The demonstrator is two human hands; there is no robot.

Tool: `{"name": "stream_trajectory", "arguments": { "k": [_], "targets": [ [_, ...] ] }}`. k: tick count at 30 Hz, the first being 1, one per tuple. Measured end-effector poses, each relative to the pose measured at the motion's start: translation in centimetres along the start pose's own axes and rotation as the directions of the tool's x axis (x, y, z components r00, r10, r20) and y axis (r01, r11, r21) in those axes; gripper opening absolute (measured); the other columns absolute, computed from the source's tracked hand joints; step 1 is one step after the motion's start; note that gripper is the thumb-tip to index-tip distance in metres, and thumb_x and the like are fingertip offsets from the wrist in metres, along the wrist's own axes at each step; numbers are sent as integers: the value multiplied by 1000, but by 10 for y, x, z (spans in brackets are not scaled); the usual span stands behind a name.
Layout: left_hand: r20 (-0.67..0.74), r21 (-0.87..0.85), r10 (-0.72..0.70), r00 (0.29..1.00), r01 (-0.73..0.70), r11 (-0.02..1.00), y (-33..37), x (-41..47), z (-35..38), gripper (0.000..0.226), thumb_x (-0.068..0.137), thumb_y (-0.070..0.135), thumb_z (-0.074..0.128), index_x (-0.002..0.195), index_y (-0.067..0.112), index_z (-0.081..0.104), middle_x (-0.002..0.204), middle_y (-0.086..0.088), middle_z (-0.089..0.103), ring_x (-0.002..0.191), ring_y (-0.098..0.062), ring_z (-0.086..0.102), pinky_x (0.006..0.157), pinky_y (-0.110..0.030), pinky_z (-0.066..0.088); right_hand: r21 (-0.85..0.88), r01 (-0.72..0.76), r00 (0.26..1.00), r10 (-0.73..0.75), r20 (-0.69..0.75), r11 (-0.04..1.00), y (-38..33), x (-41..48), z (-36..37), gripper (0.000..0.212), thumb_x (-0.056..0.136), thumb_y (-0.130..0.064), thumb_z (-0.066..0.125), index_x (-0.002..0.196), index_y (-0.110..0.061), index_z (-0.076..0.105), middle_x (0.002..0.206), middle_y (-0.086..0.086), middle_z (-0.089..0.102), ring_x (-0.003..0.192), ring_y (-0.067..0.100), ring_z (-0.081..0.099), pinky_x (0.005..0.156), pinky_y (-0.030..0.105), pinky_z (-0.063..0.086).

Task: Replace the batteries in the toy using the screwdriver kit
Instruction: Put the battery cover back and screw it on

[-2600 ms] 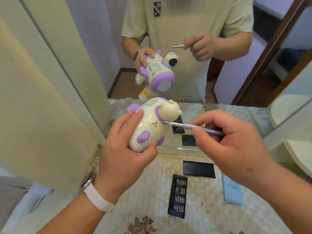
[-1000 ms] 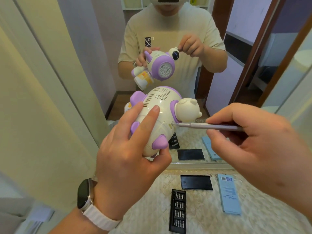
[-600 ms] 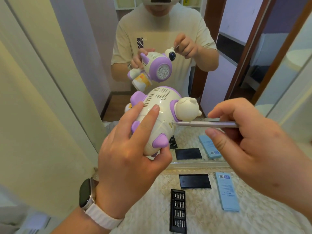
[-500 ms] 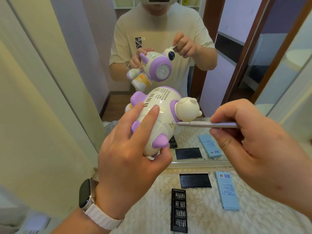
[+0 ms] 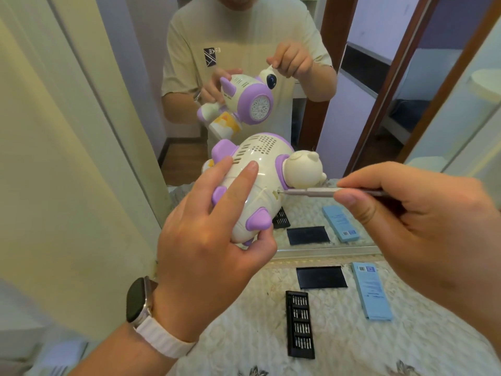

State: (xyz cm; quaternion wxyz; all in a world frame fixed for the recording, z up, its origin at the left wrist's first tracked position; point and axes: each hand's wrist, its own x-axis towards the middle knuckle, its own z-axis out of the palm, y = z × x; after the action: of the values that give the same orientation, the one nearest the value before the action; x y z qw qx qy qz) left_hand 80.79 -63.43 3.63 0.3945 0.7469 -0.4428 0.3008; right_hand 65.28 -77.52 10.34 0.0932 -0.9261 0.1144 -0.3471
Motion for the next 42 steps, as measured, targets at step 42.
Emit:
{"name": "stream_trajectory", "arguments": {
  "k": [42],
  "targets": [
    [-19, -78, 20, 1000, -21, 997, -41, 3, -15, 59, 72, 27, 72, 129, 16, 63, 134, -10, 58, 112, -24, 64, 86, -34, 55, 53, 19, 995, -24, 101, 998, -26, 21, 27, 26, 91, -51, 46, 102, -28, 42, 57, -12, 45, 57, 16, 50, 48, 27, 42]
  ]
}}
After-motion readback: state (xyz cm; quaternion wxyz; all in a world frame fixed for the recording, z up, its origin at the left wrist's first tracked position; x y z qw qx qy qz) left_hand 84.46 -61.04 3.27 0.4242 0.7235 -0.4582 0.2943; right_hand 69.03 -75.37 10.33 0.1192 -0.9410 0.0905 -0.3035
